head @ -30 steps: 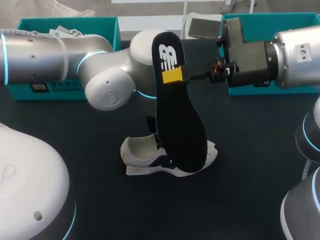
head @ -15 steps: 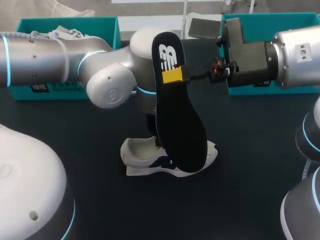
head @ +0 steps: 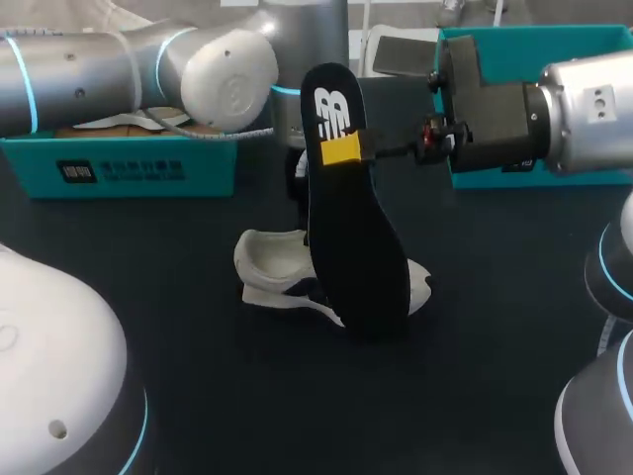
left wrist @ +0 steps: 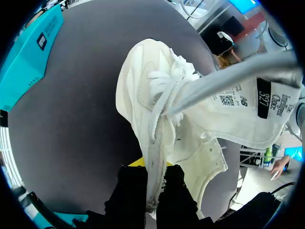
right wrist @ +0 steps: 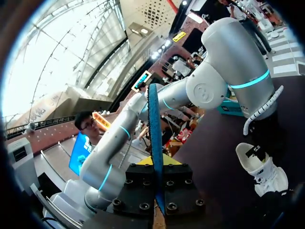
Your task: Take the shoe out of the shoebox, open the shoe tongue, remove and reinsert the insole, then place the shoe into the shoebox
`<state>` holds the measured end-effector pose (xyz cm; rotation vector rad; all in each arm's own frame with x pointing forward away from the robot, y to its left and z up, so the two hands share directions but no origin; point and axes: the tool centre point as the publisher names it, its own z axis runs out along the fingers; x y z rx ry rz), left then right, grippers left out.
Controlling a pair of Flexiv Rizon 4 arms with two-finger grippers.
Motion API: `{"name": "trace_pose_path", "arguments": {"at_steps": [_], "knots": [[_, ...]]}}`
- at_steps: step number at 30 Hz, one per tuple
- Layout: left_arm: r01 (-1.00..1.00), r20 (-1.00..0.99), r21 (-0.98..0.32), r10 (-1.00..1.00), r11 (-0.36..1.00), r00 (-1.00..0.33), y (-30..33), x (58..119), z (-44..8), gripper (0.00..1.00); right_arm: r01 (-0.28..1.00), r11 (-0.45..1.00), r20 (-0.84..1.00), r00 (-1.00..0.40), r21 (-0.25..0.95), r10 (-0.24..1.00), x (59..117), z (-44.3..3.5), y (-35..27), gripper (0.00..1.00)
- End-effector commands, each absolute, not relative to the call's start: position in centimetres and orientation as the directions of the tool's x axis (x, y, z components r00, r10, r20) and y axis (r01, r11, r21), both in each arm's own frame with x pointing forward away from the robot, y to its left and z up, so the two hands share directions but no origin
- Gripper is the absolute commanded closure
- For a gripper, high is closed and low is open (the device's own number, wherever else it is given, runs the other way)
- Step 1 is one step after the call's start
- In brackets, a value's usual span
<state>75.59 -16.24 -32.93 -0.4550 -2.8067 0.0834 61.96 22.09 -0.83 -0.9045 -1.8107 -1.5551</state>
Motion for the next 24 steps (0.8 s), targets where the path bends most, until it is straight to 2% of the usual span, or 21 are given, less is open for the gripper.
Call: {"name": "trace_pose_path", "arguments": {"at_steps": [1, 18, 19, 21, 23, 24], "knots": [[0.625, 0.410, -0.103, 0.606, 0.773, -0.682, -16.6, 76.3, -31.4, 1.00, 0.800, 0.090, 0.790, -0.600, 0.593, 0.127, 62.0, -0.8, 22.5, 1.00], [0.625, 0.410, -0.103, 0.606, 0.773, -0.682, -16.6, 76.3, -31.4, 1.00, 0.800, 0.090, 0.790, -0.600, 0.593, 0.127, 62.0, -0.8, 22.5, 1.00], [0.663, 0.399, -0.160, 0.662, 0.731, -0.634, -16.6, 76.5, -31.2, 1.00, 0.800, 0.090, 0.790, -0.600, 0.593, 0.127, 62.0, -0.8, 22.5, 1.00], [0.709, 0.416, -0.129, 0.687, 0.693, -0.596, -16.7, 77.4, -31.3, 1.00, 0.800, 0.090, 0.790, -0.600, 0.593, 0.127, 62.0, -0.8, 22.5, 1.00], [0.776, 0.439, -0.186, 0.757, 0.603, -0.483, -16.7, 78.2, -31.2, 1.00, 0.800, 0.090, 0.790, -0.600, 0.593, 0.127, 62.0, -0.8, 22.5, 1.00], [0.793, 0.445, -0.168, 0.763, 0.586, -0.469, -16.7, 78.6, -31.1, 1.00, 0.800, 0.090, 0.790, -0.600, 0.593, 0.127, 62.0, -0.8, 22.5, 1.00]]}}
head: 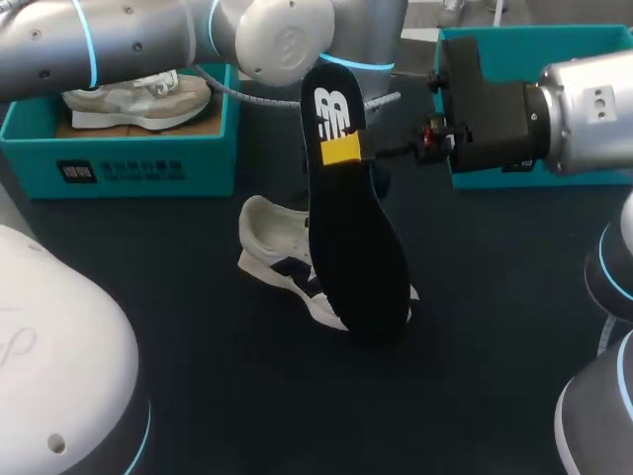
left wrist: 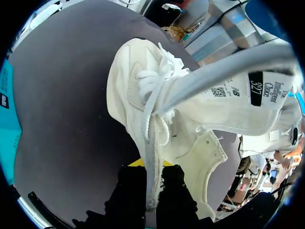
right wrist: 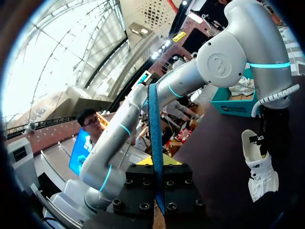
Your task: Take the shoe out of the shoebox, open the shoe tongue, remove and reinsert the insole, then place the shoe into the shoebox
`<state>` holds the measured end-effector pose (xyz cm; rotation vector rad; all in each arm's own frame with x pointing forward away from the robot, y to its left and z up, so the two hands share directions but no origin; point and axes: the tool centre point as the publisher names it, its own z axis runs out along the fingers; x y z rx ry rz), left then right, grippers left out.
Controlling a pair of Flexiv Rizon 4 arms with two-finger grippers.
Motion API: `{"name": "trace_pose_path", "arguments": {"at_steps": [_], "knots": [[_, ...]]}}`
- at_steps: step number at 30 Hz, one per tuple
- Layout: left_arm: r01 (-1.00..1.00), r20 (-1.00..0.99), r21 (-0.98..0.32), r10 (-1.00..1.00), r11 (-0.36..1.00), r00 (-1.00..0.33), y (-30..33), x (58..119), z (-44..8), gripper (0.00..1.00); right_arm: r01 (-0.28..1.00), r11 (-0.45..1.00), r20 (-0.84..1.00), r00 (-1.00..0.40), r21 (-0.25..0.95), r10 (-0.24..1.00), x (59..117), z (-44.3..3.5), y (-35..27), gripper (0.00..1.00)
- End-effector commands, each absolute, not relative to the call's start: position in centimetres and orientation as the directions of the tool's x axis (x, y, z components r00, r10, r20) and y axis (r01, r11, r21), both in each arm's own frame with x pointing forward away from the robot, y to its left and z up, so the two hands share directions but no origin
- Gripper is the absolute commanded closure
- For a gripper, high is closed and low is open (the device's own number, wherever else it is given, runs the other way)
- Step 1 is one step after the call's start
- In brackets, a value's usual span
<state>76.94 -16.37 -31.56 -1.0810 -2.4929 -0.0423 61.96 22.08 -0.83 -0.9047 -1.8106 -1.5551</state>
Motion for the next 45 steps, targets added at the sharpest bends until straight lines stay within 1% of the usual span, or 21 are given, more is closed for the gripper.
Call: {"name": "trace_pose_path", "arguments": {"at_steps": [1, 2, 3, 5, 6, 8, 9, 10, 11, 12, 13, 14, 17, 21, 25, 27, 28, 30, 33, 34, 45], "knots": [[0.827, 0.486, -0.166, 0.775, 0.537, -0.405, -16.9, 78.9, -31.2, 1.00, 0.800, 0.090, 0.790, -0.600, 0.593, 0.127, 62.0, -0.8, 22.5, 1.00], [0.839, 0.476, -0.197, 0.798, 0.507, -0.370, -16.9, 79.2, -31.2, 1.00, 0.800, 0.090, 0.790, -0.600, 0.593, 0.127, 62.0, -0.8, 22.5, 1.00], [0.860, 0.499, -0.203, 0.805, 0.468, -0.321, -16.9, 79.5, -31.2, 1.00, 0.800, 0.090, 0.790, -0.600, 0.593, 0.127, 62.0, -0.8, 22.5, 1.00], [0.886, 0.499, -0.197, 0.821, 0.419, -0.277, -17.2, 79.9, -31.4, 1.00, 0.800, 0.090, 0.790, -0.600, 0.593, 0.127, 62.0, -0.8, 22.5, 1.00], [0.923, 0.516, -0.201, 0.837, 0.328, -0.184, -17.3, 80.1, -31.4, 1.00, 0.800, 0.090, 0.790, -0.600, 0.593, 0.127, 62.0, -0.8, 22.5, 1.00], [0.944, 0.514, -0.211, 0.850, 0.255, -0.115, -17.4, 80.3, -31.5, 1.00, 0.800, 0.090, 0.790, -0.600, 0.593, 0.127, 62.0, -0.8, 22.5, 1.00], [0.962, 0.507, -0.216, 0.861, 0.170, -0.038, -17.4, 80.1, -31.7, 1.00, 0.800, 0.090, 0.790, -0.600, 0.593, 0.127, 62.0, -0.8, 22.5, 1.00], [0.962, 0.501, -0.229, 0.865, 0.151, -0.017, -17.3, 80.3, -31.8, 1.00, 0.800, 0.090, 0.790, -0.600, 0.593, 0.127, 62.0, -0.8, 22.5, 1.00], [0.970, 0.490, -0.232, 0.871, 0.076, 0.049, -17.3, 80.3, -32.1, 1.00, 0.800, 0.090, 0.790, -0.600, 0.593, 0.127, 62.0, -0.8, 22.5, 1.00], [0.966, 0.469, -0.255, 0.879, 0.041, 0.087, -17.2, 80.2, -32.2, 1.00, 0.800, 0.090, 0.790, -0.600, 0.593, 0.127, 62.0, -0.8, 22.5, 1.00], [0.964, 0.465, -0.263, 0.880, 0.031, 0.099, -17.1, 80.3, -32.2, 1.00, 0.800, 0.090, 0.790, -0.600, 0.593, 0.127, 62.0, -0.8, 22.5, 1.00], [0.970, 0.465, -0.244, 0.879, 0.011, 0.107, -17.2, 80.3, -32.3, 1.00, 0.800, 0.090, 0.790, -0.600, 0.593, 0.127, 62.0, -0.8, 22.5, 1.00], [0.981, 0.457, -0.193, 0.883, -0.018, 0.106, -17.4, 80.0, -32.7, 1.00, 0.800, 0.090, 0.790, -0.600, 0.593, 0.127, 62.0, -0.8, 22.5, 1.00], [0.982, 0.393, -0.175, 0.909, -0.077, 0.141, -17.3, 79.6, -33.1, 1.00, 0.800, 0.090, 0.790, -0.600, 0.593, 0.127, 62.0, -0.8, 22.5, 1.00], [0.996, 0.383, -0.088, 0.922, -0.033, 0.065, -17.3, 79.2, -33.6, 1.00, 0.800, 0.090, 0.790, -0.600, 0.593, 0.127, 62.0, -0.8, 22.5, 1.00], [0.998, 0.359, -0.059, 0.933, 0.006, 0.015, -17.2, 79.0, -33.6, 1.00, 0.800, 0.090, 0.790, -0.600, 0.593, 0.127, 62.0, -0.8, 22.5, 1.00], [0.996, 0.334, -0.077, 0.942, 0.034, -0.006, -17.2, 79.0, -33.7, 1.00, 0.800, 0.090, 0.790, -0.600, 0.593, 0.127, 62.0, -0.8, 22.5, 1.00], [0.995, 0.328, -0.043, 0.943, 0.085, -0.066, -17.3, 79.2, -33.9, 1.00, 0.800, 0.090, 0.790, -0.600, 0.593, 0.127, 62.0, -0.8, 22.5, 1.00], [0.995, 0.323, -0.020, 0.943, 0.098, -0.087, -17.5, 78.9, -34.2, 1.00, 0.800, 0.090, 0.790, -0.600, 0.593, 0.127, 62.0, -0.8, 22.5, 1.00], [0.994, 0.326, 0.016, 0.939, 0.107, -0.106, -17.7, 78.8, -34.3, 1.00, 0.800, 0.090, 0.790, -0.600, 0.593, 0.127, 62.0, -0.8, 22.5, 1.00], [0.996, 0.380, 0.035, 0.921, 0.078, -0.085, -18.6, 76.8, -36.4, 1.00, 0.800, 0.090, 0.790, -0.600, 0.593, 0.127, 62.0, -0.8, 22.5, 1.00]]}}
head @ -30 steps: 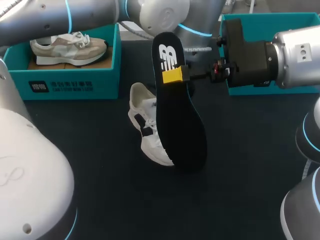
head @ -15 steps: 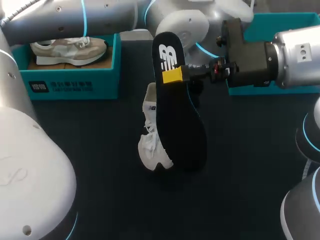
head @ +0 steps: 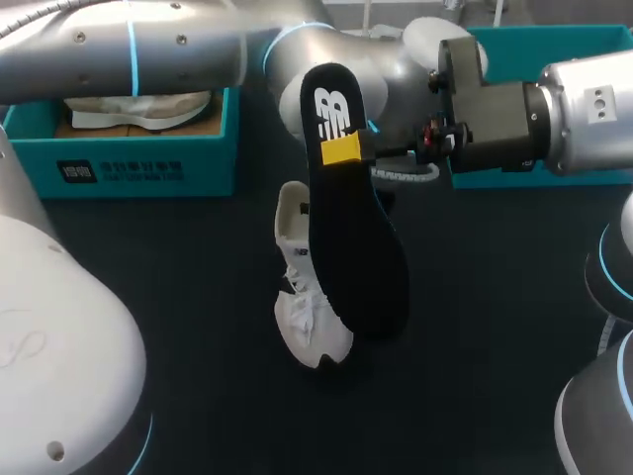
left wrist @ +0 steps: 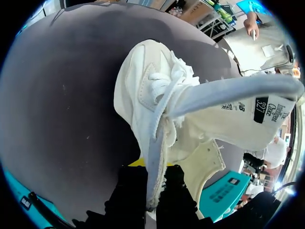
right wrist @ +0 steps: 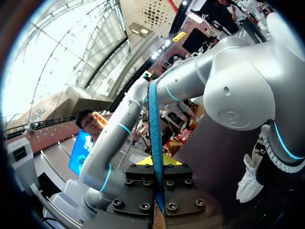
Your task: Take the shoe out of the shoebox, open the shoe tongue, remove and reinsert the insole, then place the shoe into the shoebox
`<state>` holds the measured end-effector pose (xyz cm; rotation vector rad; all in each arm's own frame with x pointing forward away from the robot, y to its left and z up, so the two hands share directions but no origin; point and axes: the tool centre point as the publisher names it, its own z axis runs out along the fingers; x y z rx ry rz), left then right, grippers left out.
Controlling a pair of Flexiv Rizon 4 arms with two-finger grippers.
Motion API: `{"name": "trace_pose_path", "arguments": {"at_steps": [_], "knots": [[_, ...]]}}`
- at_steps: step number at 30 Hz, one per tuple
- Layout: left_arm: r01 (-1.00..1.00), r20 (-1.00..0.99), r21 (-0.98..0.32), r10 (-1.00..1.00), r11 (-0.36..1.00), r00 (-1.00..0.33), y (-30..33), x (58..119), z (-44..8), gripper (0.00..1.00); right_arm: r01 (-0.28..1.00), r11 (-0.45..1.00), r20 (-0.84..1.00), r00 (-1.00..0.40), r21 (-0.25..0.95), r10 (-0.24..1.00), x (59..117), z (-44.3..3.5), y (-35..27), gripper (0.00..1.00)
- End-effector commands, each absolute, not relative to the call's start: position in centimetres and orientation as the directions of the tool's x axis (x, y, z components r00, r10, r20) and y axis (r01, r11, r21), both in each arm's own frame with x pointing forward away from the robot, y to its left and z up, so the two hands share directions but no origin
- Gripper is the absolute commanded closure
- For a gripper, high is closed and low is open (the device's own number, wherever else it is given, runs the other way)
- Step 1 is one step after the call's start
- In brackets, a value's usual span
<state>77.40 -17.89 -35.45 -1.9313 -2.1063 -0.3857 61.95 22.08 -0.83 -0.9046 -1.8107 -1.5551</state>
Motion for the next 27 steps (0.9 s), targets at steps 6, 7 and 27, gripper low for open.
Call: {"name": "trace_pose_path", "arguments": {"at_steps": [6, 7, 27], "knots": [[0.996, 0.377, 0.007, 0.922, 0.091, -0.087, -19.0, 76.5, -37.8, 1.00, 0.800, 0.090, 0.790, -0.600, 0.593, 0.127, 62.0, -0.8, 22.5, 1.00], [0.996, 0.379, 0.004, 0.921, 0.093, -0.088, -19.1, 76.5, -37.9, 1.00, 0.800, 0.090, 0.790, -0.600, 0.593, 0.127, 62.0, -0.8, 22.5, 1.00], [0.975, 0.051, -0.051, 0.976, 0.215, -0.213, -19.6, 80.5, -30.8, 0.00, 0.800, 0.090, 0.790, -0.600, 0.593, 0.127, 62.0, -0.8, 22.5, 1.00]]}}
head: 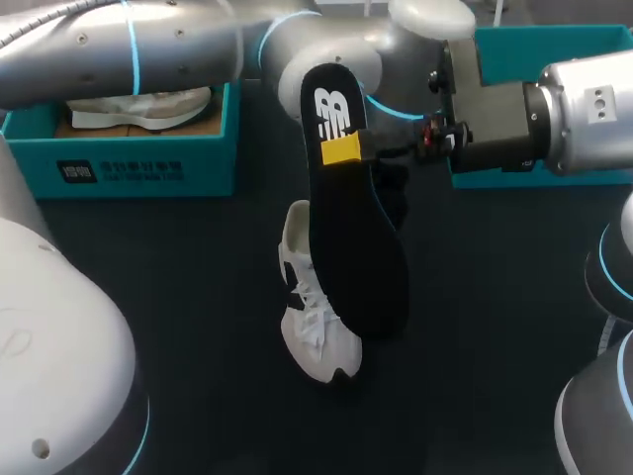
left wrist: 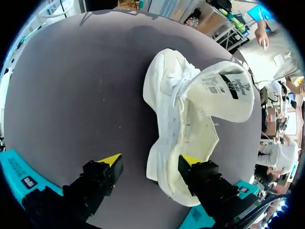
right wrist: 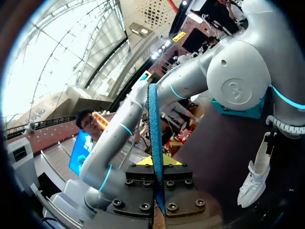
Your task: Take the shoe out of the shoebox, open the shoe tongue, remove and reinsert the insole, then place the shoe into the shoebox
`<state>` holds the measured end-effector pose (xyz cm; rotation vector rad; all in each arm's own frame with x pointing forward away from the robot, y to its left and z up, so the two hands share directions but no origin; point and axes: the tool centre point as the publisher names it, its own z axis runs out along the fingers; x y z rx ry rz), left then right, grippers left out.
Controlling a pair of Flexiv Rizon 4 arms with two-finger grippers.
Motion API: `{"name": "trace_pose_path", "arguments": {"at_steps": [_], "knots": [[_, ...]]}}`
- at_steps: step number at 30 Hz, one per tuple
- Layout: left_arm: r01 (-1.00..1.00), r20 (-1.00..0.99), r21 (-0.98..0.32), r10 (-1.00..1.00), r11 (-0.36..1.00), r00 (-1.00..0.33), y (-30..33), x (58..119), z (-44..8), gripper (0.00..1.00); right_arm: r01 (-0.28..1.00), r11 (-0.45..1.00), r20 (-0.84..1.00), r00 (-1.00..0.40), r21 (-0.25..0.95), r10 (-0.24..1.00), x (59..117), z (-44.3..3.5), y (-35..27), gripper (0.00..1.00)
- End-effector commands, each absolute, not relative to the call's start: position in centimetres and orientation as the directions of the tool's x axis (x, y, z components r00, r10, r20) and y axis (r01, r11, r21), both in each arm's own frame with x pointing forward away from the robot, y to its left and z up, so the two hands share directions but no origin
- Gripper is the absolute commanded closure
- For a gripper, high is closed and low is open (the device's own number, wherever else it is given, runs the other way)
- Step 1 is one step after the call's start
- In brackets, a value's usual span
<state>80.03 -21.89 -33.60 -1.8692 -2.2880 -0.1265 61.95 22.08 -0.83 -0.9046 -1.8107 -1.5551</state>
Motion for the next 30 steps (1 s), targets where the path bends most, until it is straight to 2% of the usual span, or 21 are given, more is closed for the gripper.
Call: {"name": "trace_pose_path", "arguments": {"at_steps": [1, 10, 17, 21, 30], "knots": [[0.974, 0.021, -0.044, 0.975, 0.223, -0.222, -19.8, 80.9, -30.0, 0.00, 0.800, 0.090, 0.790, -0.600, 0.593, 0.127, 62.0, -0.8, 22.5, 1.00], [0.965, -0.182, -0.026, 0.948, 0.260, -0.260, -19.0, 83.8, -24.3, 0.00, 0.800, 0.090, 0.790, -0.600, 0.593, 0.127, 62.0, -0.8, 22.5, 1.00], [0.971, -0.340, -0.009, 0.912, 0.240, -0.229, -18.6, 84.5, -20.5, 0.00, 0.800, 0.090, 0.790, -0.600, 0.593, 0.127, 62.0, -0.8, 22.5, 1.00], [0.974, -0.420, -0.010, 0.883, 0.225, -0.208, -18.8, 84.9, -18.9, 0.00, 0.788, 0.065, 0.775, -0.614, 0.612, 0.151, 63.8, -0.2, 20.2, 1.00], [0.982, -0.575, -0.022, 0.801, 0.188, -0.167, -17.2, 84.9, -15.4, 0.00, 0.831, -0.002, 0.820, -0.549, 0.556, 0.160, 69.1, -0.8, 14.9, 1.00]]}}
